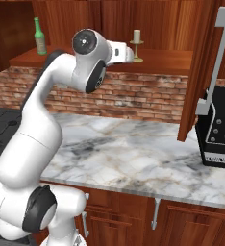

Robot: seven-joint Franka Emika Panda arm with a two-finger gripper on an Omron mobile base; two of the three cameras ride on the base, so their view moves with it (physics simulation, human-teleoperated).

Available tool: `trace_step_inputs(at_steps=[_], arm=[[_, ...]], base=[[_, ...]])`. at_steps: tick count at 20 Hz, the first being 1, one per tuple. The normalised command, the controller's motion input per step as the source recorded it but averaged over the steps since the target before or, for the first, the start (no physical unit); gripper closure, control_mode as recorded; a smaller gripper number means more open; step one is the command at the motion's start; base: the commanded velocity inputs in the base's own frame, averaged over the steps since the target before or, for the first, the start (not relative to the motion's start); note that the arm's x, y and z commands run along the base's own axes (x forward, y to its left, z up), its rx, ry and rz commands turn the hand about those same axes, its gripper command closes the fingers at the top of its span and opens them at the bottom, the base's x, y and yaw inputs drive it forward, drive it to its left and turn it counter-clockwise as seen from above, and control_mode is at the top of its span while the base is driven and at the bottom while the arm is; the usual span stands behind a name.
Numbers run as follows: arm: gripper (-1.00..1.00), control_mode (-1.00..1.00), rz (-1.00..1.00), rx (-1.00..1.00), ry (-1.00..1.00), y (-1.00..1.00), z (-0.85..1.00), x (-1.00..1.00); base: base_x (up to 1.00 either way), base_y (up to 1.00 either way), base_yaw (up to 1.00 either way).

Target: Get the candle and the beer from the cabinet and move them to the dining counter.

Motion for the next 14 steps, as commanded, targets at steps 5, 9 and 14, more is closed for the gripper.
trace_step_inputs(at_steps=[5, 9, 14], arm=[[-1.00, -1.00, 0.00, -0.03, 0.00, -0.15, 0.10, 0.30], [-1.00, -1.00, 0.00, 0.00, 0.03, -0.17, 0.06, 0.23], [-1.00, -1.00, 0.00, 0.01, 0.03, -0.11, 0.04, 0.26]], base=[[0.00, 0.00, 0.00], [0.00, 0.00, 0.00], [0.00, 0.00, 0.00]])
